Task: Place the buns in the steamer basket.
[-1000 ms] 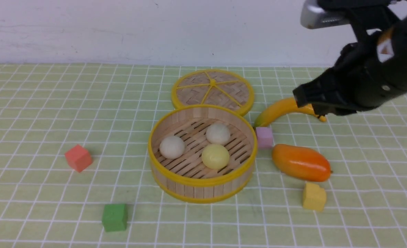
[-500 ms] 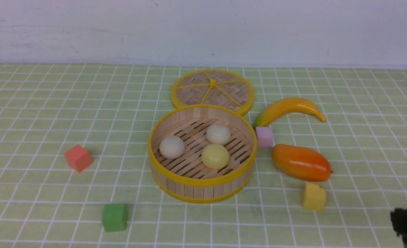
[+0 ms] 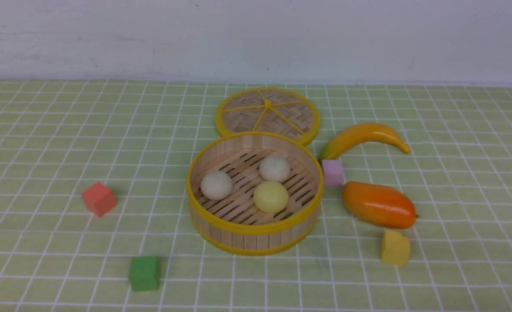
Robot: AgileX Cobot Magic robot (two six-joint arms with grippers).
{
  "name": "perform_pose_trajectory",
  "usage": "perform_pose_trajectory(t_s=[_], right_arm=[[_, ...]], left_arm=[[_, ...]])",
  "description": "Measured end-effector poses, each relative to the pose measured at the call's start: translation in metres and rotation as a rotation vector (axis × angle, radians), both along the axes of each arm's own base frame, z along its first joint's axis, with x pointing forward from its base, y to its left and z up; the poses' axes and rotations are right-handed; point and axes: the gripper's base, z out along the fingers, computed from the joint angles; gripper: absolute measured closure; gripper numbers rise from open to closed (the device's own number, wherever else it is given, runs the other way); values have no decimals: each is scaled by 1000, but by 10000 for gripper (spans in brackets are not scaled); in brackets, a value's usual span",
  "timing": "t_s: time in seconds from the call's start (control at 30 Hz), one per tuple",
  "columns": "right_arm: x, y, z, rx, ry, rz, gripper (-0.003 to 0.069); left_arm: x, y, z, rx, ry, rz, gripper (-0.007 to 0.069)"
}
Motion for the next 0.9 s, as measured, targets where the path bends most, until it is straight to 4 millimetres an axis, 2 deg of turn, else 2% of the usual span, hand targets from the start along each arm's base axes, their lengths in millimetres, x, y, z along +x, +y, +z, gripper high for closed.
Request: perform_pose_trajectory(t_s=[0.2,0.3,0.4,0.47,0.53,0.77,0.9], right_arm=[[-17,-28,13,3,-218,-209,661],[-23,-32,16,-1,-316,-239,659],[-32,-27,10,-9,-471,-206,658],[-33,-24,1,-12,-518,-199,657],[-30,-22,-17,-28,-572,-211,657],[-18,-26,-95,-99,-573,-239,652],[-16,-28,-110,-52,-550,-291,647]], left_arm=[[0,0,0,1,0,0,408],[0,0,0,2,0,0,407],[0,0,0,3,0,0,407],[0,0,0,3,0,0,407],[0,0,0,3,0,0,407],[0,0,0,3,0,0,397],[0,0,-1,4,3,0,393]])
